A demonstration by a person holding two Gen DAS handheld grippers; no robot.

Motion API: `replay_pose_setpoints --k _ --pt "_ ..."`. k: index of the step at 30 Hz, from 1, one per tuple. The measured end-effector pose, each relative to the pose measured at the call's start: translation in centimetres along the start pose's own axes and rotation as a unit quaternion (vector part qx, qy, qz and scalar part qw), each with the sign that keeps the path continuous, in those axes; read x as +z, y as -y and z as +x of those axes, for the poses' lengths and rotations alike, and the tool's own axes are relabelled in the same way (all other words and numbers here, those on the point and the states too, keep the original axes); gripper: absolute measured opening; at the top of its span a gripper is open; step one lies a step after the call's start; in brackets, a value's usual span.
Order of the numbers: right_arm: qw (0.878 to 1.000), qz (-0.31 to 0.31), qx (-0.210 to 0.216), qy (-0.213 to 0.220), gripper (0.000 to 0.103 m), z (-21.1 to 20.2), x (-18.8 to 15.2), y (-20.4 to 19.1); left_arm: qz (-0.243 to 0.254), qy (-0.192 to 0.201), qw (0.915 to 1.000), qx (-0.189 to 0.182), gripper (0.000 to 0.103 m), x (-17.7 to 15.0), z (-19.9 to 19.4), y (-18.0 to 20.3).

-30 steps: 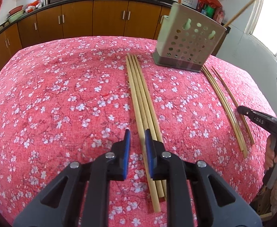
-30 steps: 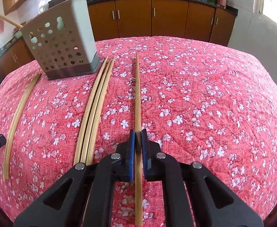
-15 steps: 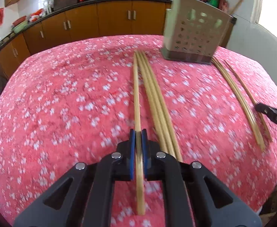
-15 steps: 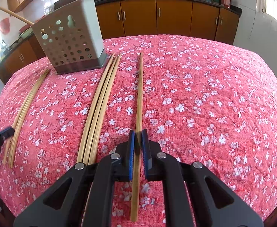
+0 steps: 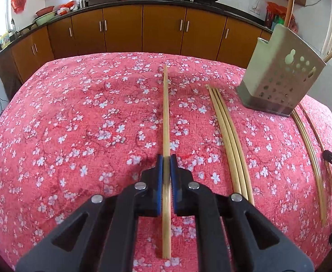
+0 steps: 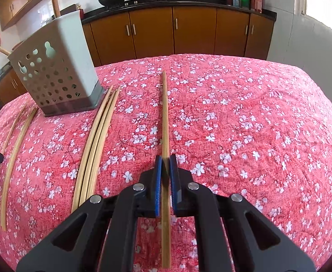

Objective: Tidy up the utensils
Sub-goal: 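Close the right tool on a single chopstick while the left tool grasps another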

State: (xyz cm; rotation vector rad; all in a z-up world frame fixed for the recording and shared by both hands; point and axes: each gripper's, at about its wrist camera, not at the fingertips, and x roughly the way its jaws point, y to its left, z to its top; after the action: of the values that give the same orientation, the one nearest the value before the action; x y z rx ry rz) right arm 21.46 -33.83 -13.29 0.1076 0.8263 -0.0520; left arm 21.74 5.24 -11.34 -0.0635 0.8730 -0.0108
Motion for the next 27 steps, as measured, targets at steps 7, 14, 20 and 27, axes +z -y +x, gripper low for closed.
replay_pose_setpoints --k 7,14,20,27 --pt "1.000 -0.003 -0.003 0.001 0.008 0.34 0.11 -0.08 0.000 0.000 1.0000 0.003 0.011 -0.17 -0.13 0.13" --pt "1.000 -0.005 -0.005 0.002 0.008 0.27 0.07 -0.13 -0.002 0.000 1.0000 0.002 0.011 -0.16 -0.13 0.09" --pt "1.000 -0.004 -0.003 0.002 0.008 0.32 0.05 -0.18 -0.005 0.001 1.0000 0.001 0.011 -0.15 -0.19 0.15" --pt "1.000 -0.001 0.000 0.002 0.008 0.26 0.07 -0.02 -0.009 0.000 1.0000 -0.002 0.011 -0.15 -0.28 0.19"
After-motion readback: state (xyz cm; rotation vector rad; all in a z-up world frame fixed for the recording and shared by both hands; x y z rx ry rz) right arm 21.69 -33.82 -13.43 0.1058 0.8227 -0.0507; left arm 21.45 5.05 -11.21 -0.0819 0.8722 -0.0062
